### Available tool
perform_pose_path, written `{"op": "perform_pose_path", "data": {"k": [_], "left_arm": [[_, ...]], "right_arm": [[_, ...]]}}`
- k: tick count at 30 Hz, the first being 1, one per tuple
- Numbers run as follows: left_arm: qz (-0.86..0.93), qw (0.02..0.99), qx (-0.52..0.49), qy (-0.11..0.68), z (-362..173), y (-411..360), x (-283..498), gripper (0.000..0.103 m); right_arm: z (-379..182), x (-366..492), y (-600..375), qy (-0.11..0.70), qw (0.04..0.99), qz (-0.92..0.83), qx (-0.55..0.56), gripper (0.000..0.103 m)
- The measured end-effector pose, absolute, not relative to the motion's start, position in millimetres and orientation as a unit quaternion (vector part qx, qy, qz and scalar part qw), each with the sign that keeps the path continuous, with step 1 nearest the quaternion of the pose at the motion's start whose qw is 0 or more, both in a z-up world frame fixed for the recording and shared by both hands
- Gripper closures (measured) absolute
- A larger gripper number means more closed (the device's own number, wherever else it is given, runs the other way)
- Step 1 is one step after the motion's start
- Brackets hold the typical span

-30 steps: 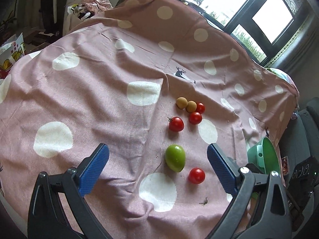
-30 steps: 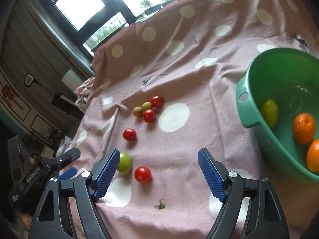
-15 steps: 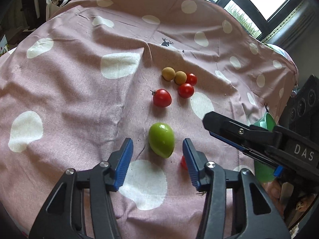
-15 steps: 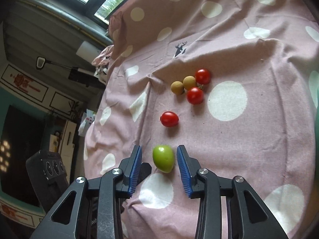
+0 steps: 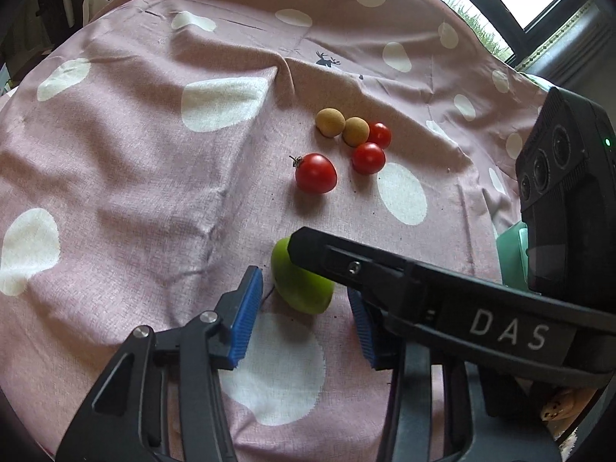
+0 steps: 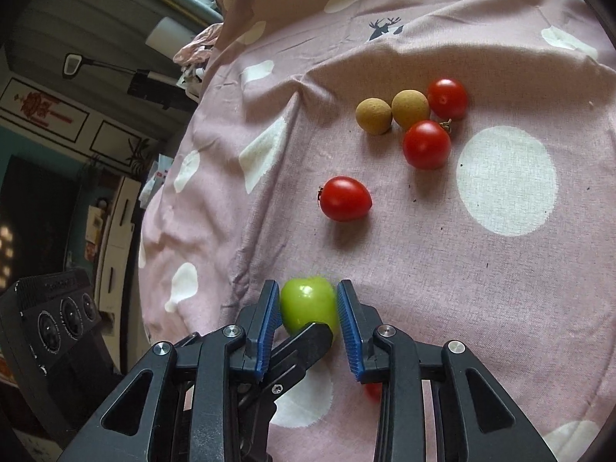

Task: Organize fruits
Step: 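Close the right gripper around the second green apple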

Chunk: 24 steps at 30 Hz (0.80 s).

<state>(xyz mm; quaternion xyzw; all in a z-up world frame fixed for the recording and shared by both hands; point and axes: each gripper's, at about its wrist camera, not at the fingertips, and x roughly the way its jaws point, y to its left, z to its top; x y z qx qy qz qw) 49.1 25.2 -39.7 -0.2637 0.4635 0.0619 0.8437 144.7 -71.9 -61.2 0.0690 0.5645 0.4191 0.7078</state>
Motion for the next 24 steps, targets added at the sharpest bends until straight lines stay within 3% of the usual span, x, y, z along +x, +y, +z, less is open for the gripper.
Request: {"op": "perform_pose_path", "data": {"k": [14, 24], "left_arm": [[0.060, 0.858, -0.243, 0.449, -34.6, 17.6, 46.2, 0.065], [0.013, 0.888, -0.224, 0.402, -8.7, -6.1, 33.8, 0.065]], "right_arm": [[-63.8, 143.0, -72.4, 0.563, 0.704, 0.426, 0.072, 0.068], [-30.9, 124.0, -98.1, 0.513, 0.748, 0.414, 0.070, 0.068]]}}
